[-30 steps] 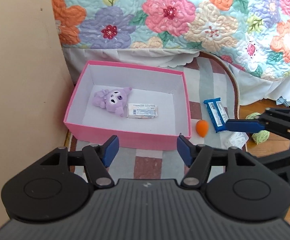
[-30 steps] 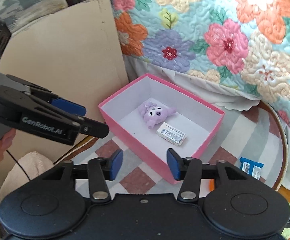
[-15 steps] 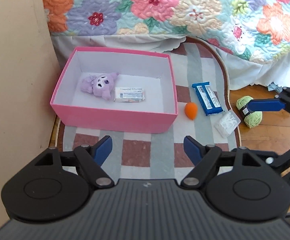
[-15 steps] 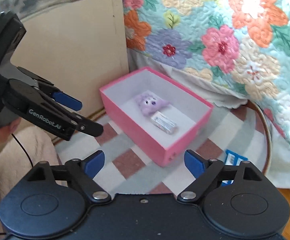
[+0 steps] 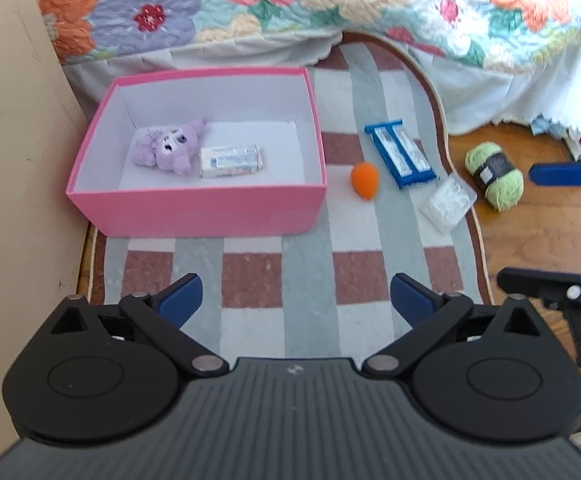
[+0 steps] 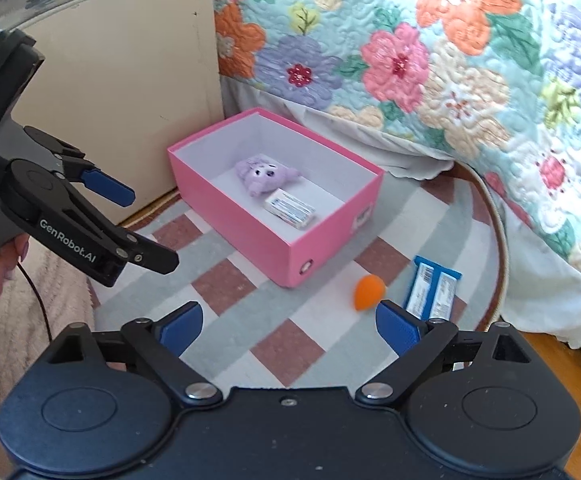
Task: Organize objects
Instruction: 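Withdraw the left tool and move toward the clear floss-pick box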
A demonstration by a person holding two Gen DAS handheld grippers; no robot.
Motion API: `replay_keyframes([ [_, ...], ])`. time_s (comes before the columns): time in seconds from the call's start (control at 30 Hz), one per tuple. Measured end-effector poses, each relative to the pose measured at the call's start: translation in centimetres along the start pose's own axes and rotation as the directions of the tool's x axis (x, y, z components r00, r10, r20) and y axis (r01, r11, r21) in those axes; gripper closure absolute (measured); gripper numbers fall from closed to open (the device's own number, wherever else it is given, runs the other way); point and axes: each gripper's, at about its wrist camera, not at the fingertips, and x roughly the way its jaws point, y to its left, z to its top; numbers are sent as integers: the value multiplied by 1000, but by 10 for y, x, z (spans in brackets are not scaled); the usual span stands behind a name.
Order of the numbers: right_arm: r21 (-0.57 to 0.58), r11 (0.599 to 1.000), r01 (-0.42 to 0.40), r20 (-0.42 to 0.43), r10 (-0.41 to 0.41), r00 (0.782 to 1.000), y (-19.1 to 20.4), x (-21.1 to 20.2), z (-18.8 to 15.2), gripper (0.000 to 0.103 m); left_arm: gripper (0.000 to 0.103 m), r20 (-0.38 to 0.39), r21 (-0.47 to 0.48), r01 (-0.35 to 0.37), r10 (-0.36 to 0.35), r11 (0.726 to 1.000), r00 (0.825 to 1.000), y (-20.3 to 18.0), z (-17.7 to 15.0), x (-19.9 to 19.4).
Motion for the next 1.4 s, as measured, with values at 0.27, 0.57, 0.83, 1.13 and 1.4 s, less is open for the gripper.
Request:
replay_keyframes([
  [0.27,-38,997,65,-13,-65,998,-10,-8,-19,7,0,-53,-24,72,-74,997,996,-18,-1,13],
  [0.57,-69,997,38,101,-31,994,-19,-16,-45,7,0,-78,-86,113,-119,990,990,-34,7,42],
  [0.83,-52,998,35,86,-31,996,-34,2,-60,7,1,-70,-28,162,-164,986,984,-54,14,61],
  [1.13,-15,992,125,26,-124,992,-59,28,-75,7,1,-97,54,92,-86,994,991,-84,24,88],
  [1.4,-2,999,44,-4,-44,999,-67,32,-84,0,4,-118,52,144,-137,988,984,-105,29,112],
])
